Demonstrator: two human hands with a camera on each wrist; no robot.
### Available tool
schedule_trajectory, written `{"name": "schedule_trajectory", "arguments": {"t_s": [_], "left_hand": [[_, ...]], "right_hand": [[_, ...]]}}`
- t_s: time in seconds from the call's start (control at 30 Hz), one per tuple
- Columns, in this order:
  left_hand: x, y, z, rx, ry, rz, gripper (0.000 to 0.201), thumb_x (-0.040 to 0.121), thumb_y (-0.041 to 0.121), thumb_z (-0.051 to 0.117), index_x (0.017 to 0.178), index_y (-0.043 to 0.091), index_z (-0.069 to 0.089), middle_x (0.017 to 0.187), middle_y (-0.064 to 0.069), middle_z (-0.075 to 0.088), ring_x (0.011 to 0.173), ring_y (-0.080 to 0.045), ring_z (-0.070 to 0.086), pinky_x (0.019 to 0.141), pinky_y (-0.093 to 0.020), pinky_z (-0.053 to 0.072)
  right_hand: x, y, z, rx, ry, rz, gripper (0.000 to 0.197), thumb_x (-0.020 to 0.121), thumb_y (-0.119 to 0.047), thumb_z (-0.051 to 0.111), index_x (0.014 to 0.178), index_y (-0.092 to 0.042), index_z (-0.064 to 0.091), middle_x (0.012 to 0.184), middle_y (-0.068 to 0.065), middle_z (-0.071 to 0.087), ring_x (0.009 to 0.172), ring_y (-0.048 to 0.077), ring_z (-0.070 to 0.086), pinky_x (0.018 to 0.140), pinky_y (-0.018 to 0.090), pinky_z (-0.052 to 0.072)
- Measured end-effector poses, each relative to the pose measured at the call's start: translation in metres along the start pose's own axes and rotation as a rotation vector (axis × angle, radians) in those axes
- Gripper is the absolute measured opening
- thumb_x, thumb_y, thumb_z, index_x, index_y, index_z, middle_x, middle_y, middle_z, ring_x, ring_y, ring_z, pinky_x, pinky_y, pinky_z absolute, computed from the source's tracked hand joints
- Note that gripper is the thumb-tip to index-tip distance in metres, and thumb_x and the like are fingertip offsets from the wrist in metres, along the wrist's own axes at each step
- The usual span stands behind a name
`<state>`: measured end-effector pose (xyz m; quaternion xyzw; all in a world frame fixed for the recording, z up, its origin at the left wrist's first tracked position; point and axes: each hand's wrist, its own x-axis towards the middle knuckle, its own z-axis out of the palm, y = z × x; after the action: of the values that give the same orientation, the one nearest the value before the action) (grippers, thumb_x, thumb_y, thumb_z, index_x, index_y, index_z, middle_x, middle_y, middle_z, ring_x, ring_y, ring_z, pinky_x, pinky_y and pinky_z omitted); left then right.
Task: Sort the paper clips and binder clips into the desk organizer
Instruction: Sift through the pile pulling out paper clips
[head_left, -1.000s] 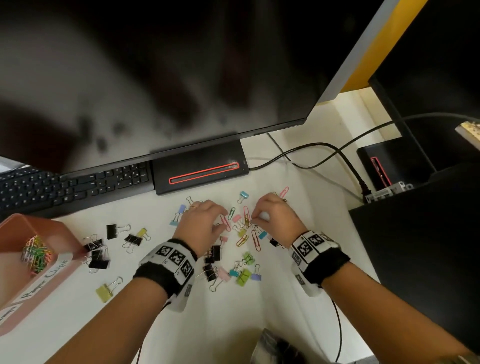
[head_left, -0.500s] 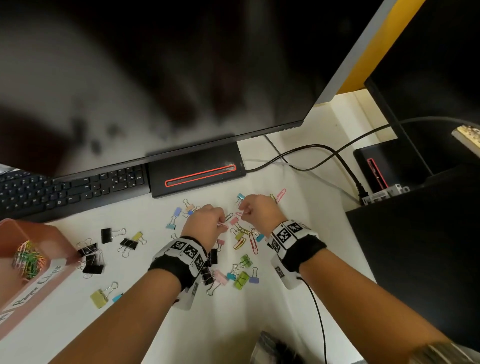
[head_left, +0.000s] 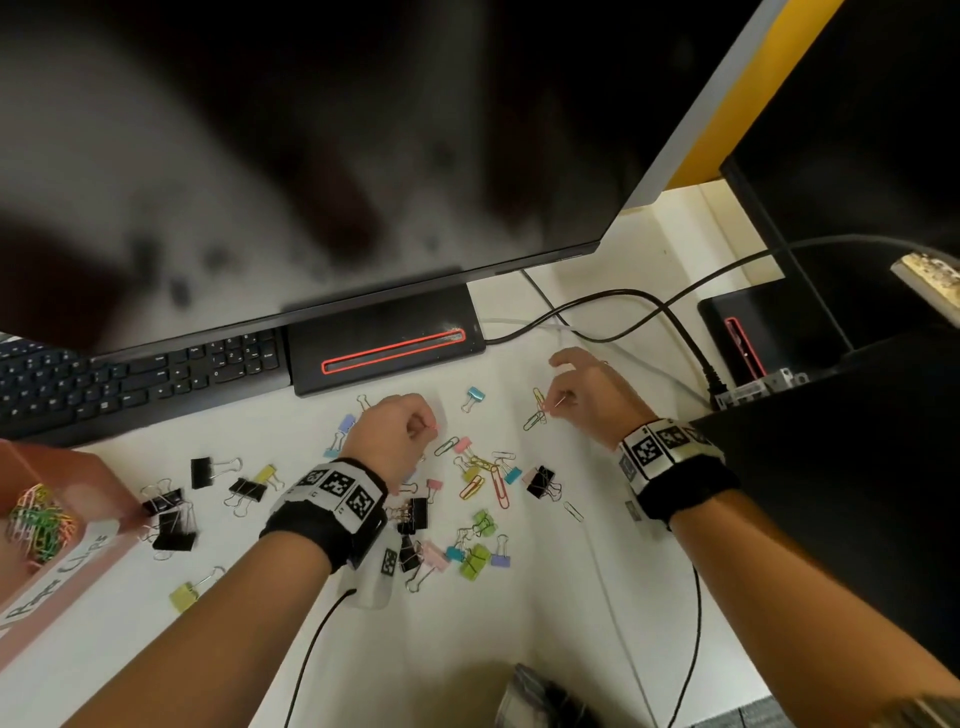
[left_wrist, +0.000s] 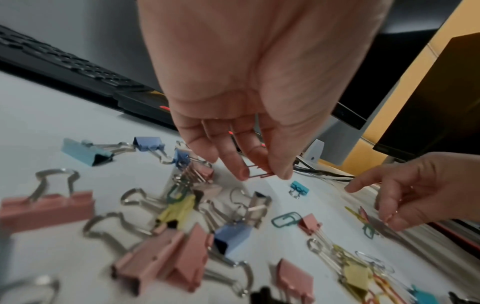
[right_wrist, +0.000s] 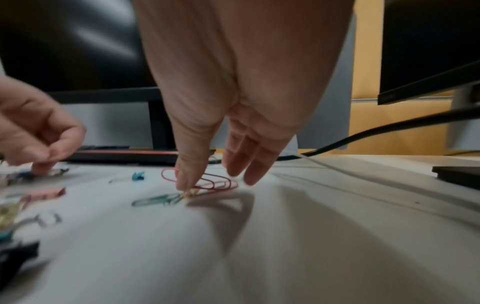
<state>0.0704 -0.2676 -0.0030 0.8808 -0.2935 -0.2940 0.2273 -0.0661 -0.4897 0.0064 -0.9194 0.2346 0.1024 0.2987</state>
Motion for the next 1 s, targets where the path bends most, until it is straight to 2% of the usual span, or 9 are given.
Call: {"name": "schedule_trajectory", "arguments": {"t_s": [0.1,0.23,0.43,0.57,0.7,0.8,0.87,0.93,1.0], "left_hand": [[0.003,0.001,0.0,-0.002,-0.002,0.015,0.006,0.085,0.016,0.06,0.088,0.021,0.058,0.083,0.004,0.056,0.062,-0.006,0.05,0.053,-0.014,0.036],[0.003,0.005,0.011,0.057,-0.087,0.033,0.019,0.085,0.018,0.06,0.104,0.019,0.059,0.089,0.002,0.061,0.079,-0.014,0.058,0.071,-0.021,0.046],[0.009,0.013,0.021,0.183,-0.094,0.054,0.012,0.089,0.019,0.055,0.092,0.013,0.065,0.089,0.002,0.047,0.083,-0.02,0.058,0.079,-0.029,0.05],[0.006,0.015,0.021,0.191,-0.095,0.089,0.01,0.091,0.013,0.05,0.091,0.011,0.06,0.091,-0.002,0.05,0.086,-0.022,0.056,0.078,-0.029,0.048],[0.0,0.012,0.019,0.137,-0.084,0.098,0.014,0.092,0.012,0.047,0.102,0.012,0.057,0.098,-0.004,0.054,0.086,-0.015,0.051,0.074,-0.023,0.043],[-0.007,0.009,0.011,0.058,-0.038,0.12,0.011,0.09,0.012,0.052,0.097,0.012,0.06,0.095,-0.003,0.054,0.079,-0.01,0.05,0.075,-0.018,0.045],[-0.015,0.011,0.007,-0.018,-0.051,0.145,0.005,0.089,0.017,0.058,0.091,0.013,0.06,0.084,0.001,0.052,0.069,-0.005,0.05,0.063,-0.01,0.047],[-0.022,0.014,0.009,-0.036,-0.101,0.181,0.009,0.086,0.024,0.061,0.092,0.017,0.059,0.078,0.005,0.051,0.064,-0.005,0.051,0.057,-0.012,0.046],[-0.025,0.016,0.018,0.019,-0.156,0.194,0.016,0.085,0.025,0.063,0.1,0.02,0.059,0.081,0.005,0.056,0.069,-0.007,0.053,0.064,-0.017,0.044]], "right_hand": [[0.001,0.0,0.004,-0.094,-0.065,-0.058,0.008,0.081,-0.013,0.067,0.08,-0.011,0.075,0.129,0.0,0.055,0.108,0.019,0.051,0.089,0.024,0.041],[0.001,-0.002,0.009,-0.076,-0.054,-0.014,0.013,0.086,-0.015,0.059,0.083,-0.01,0.071,0.092,0.006,0.068,0.087,0.023,0.062,0.08,0.036,0.052],[-0.01,-0.004,0.021,0.039,0.008,-0.001,0.008,0.087,-0.013,0.061,0.088,-0.011,0.068,0.091,0.005,0.069,0.083,0.02,0.064,0.077,0.032,0.054],[-0.018,-0.003,0.02,0.065,-0.005,-0.005,0.019,0.086,-0.013,0.062,0.104,-0.014,0.055,0.079,0.004,0.066,0.071,0.019,0.063,0.069,0.031,0.056],[-0.024,0.002,0.018,0.112,-0.019,0.008,0.022,0.085,-0.009,0.063,0.107,-0.011,0.064,0.08,0.0,0.062,0.075,0.016,0.061,0.079,0.032,0.056],[-0.03,0.005,0.017,0.148,-0.026,0.035,0.028,0.085,-0.01,0.064,0.113,-0.013,0.062,0.082,-0.002,0.061,0.078,0.013,0.06,0.083,0.029,0.055],[-0.032,0.004,0.014,0.177,-0.022,0.041,0.035,0.084,-0.012,0.065,0.119,-0.015,0.058,0.079,-0.008,0.058,0.076,0.008,0.057,0.084,0.025,0.053],[-0.031,0.001,0.012,0.187,-0.056,0.029,0.042,0.083,-0.013,0.067,0.124,-0.016,0.056,0.078,-0.009,0.056,0.075,0.007,0.055,0.084,0.025,0.052],[-0.028,-0.003,0.012,0.153,-0.116,0.005,0.044,0.083,-0.014,0.067,0.125,-0.017,0.055,0.083,-0.004,0.058,0.077,0.012,0.056,0.084,0.025,0.051]]}}
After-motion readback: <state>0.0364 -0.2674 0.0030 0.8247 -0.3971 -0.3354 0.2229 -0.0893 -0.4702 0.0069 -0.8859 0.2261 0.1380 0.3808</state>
